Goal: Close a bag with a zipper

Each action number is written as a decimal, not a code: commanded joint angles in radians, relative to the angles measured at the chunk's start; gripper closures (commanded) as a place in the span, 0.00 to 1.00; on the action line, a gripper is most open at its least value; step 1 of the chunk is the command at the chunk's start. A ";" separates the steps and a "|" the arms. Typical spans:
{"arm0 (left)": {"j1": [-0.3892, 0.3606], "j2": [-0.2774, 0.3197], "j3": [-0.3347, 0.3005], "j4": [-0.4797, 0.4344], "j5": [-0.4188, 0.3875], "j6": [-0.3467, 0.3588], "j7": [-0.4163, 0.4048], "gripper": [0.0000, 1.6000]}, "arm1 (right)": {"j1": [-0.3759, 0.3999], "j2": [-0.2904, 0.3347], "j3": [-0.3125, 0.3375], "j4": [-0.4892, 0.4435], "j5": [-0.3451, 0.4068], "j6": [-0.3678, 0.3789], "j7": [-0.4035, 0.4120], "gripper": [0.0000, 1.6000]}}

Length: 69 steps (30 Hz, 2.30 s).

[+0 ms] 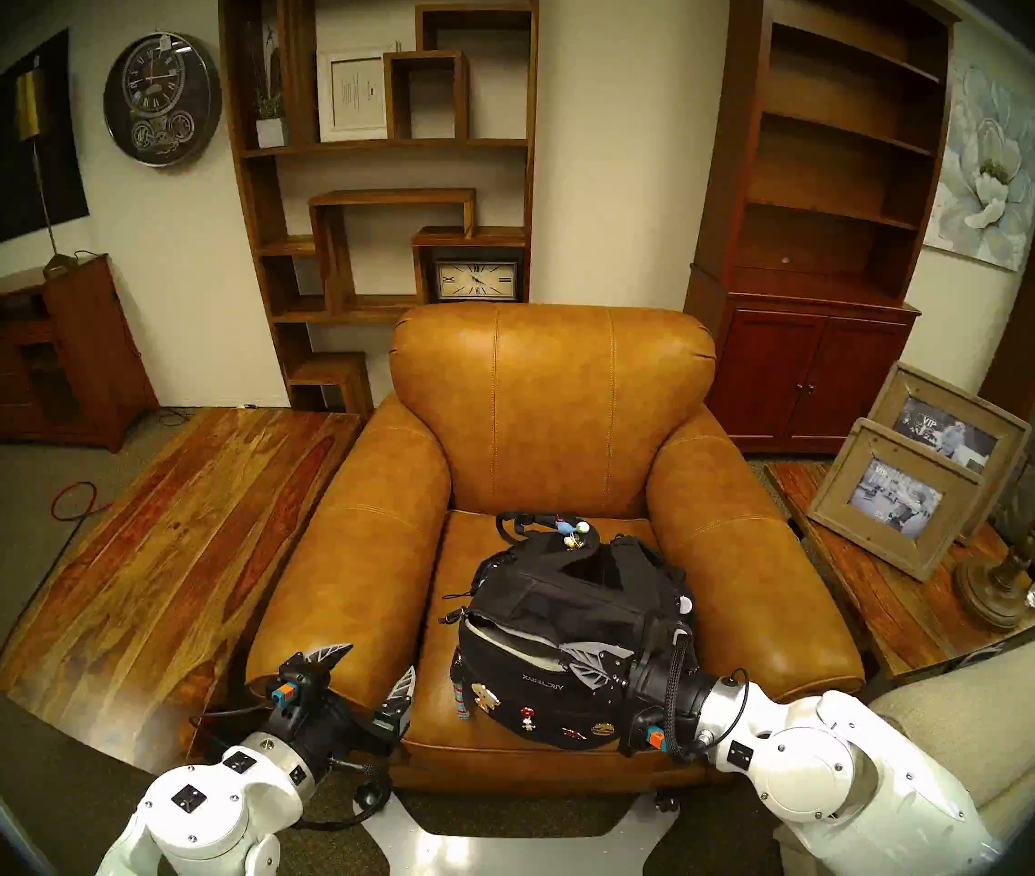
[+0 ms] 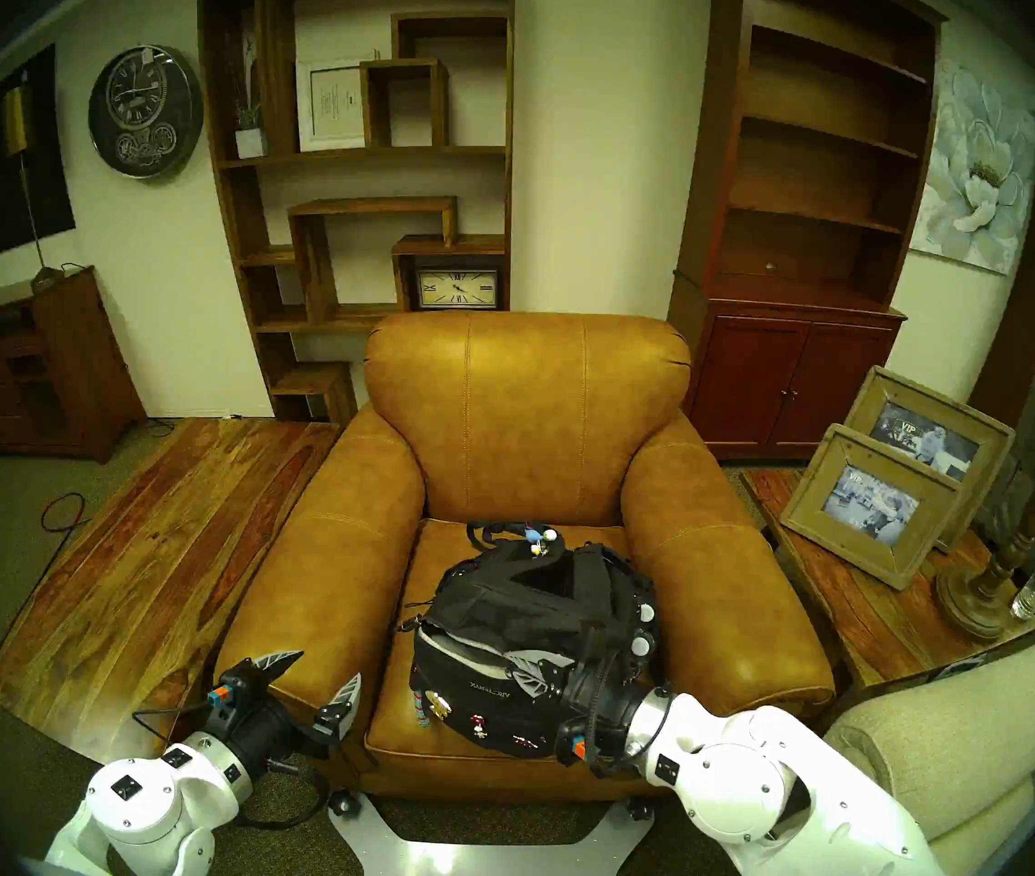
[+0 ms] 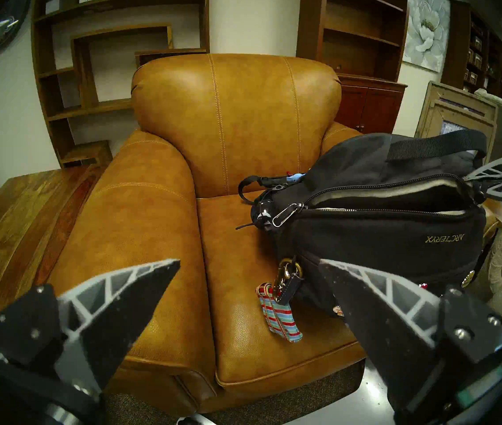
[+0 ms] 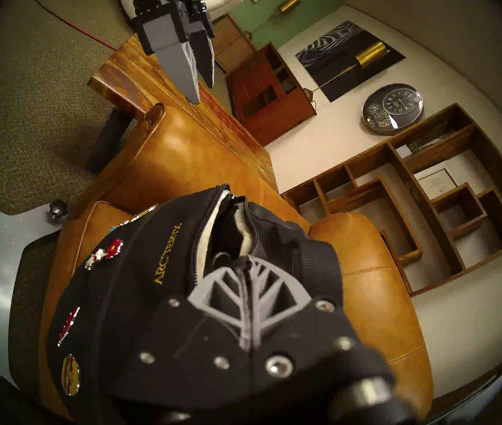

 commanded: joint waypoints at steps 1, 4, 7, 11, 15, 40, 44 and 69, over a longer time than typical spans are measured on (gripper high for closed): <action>-0.002 0.000 0.002 -0.017 -0.001 -0.001 -0.002 0.00 | 0.038 -0.025 -0.024 -0.038 0.003 -0.031 -0.015 1.00; -0.002 0.000 0.002 -0.017 -0.001 -0.001 -0.002 0.00 | 0.017 -0.003 -0.018 -0.038 0.016 -0.053 -0.012 0.95; -0.002 0.000 0.002 -0.018 -0.001 0.000 -0.002 0.00 | -0.028 0.012 -0.004 -0.034 0.018 -0.092 -0.054 0.58; -0.002 0.000 0.002 -0.017 0.000 -0.001 -0.003 0.00 | -0.063 0.011 0.017 -0.052 0.012 -0.104 -0.101 0.27; -0.002 -0.001 0.002 -0.017 0.000 -0.001 -0.003 0.00 | -0.121 0.024 0.075 -0.084 0.041 -0.122 -0.162 0.12; 0.000 0.002 0.005 -0.019 -0.003 -0.003 -0.015 0.00 | -0.444 0.085 0.311 0.140 0.211 -0.252 -0.374 0.26; 0.022 0.027 0.010 -0.044 -0.012 0.003 -0.058 0.00 | -0.487 0.077 0.337 0.163 0.219 -0.297 -0.405 0.22; -0.021 0.127 0.228 -0.089 0.121 0.067 -0.181 0.00 | -0.423 -0.021 0.298 0.278 0.145 -0.385 -0.521 0.39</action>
